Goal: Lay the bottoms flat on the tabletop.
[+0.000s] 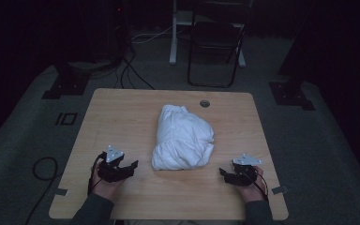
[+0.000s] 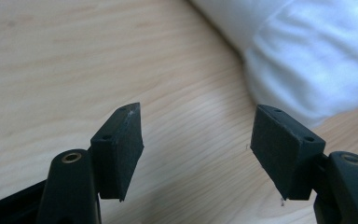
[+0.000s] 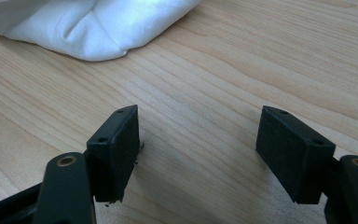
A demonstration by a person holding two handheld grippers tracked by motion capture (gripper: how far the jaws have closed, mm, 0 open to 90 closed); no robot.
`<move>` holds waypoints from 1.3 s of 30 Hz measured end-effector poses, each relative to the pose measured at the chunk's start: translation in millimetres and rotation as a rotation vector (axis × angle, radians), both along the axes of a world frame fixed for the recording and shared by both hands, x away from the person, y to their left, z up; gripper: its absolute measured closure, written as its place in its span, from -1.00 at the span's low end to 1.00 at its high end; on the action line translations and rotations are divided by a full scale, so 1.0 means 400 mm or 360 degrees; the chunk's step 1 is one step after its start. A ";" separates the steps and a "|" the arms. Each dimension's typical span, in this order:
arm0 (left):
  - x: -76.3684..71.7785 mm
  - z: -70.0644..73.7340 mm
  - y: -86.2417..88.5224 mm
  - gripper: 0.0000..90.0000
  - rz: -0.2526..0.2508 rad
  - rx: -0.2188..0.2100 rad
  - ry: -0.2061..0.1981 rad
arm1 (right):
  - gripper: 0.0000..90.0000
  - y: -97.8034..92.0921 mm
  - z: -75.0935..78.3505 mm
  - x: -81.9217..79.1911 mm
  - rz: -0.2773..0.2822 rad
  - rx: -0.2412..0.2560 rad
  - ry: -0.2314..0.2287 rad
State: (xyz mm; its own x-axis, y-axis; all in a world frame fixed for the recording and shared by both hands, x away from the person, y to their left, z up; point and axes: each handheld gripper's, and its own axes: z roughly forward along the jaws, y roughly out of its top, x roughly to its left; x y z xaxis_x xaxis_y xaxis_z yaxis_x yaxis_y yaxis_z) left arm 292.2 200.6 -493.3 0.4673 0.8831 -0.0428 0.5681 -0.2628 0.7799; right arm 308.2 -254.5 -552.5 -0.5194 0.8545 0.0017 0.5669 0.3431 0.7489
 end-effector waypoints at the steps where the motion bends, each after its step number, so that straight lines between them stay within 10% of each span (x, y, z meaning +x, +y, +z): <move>1: 0.000 0.005 -0.008 -0.25 -0.0011 -0.0003 -0.0009 | -0.34 0.000 0.000 0.000 0.0002 0.0000 0.0000; 11: 0.012 0.040 -0.094 -0.24 -0.0156 -0.0015 -0.0049 | -0.33 0.002 0.000 0.006 -0.0006 0.0001 0.0001; 19: 0.014 0.064 -0.153 -0.23 -0.0259 0.0019 -0.0074 | 0.04 0.006 0.008 0.012 -0.0043 -0.0003 0.0015; 39: 0.012 0.101 -0.279 -0.14 -0.0456 0.0034 -0.0094 | 0.36 0.145 0.036 0.027 0.0197 0.0020 -0.0060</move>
State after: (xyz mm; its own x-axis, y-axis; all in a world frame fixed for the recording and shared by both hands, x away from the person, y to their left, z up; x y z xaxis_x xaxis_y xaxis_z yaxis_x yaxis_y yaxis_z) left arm 296.9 89.1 -453.0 0.6987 0.7153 0.0093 0.4219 -0.4226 0.8021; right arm 318.9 -196.7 -537.9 -0.6209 0.7839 -0.0092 0.4923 0.3990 0.7736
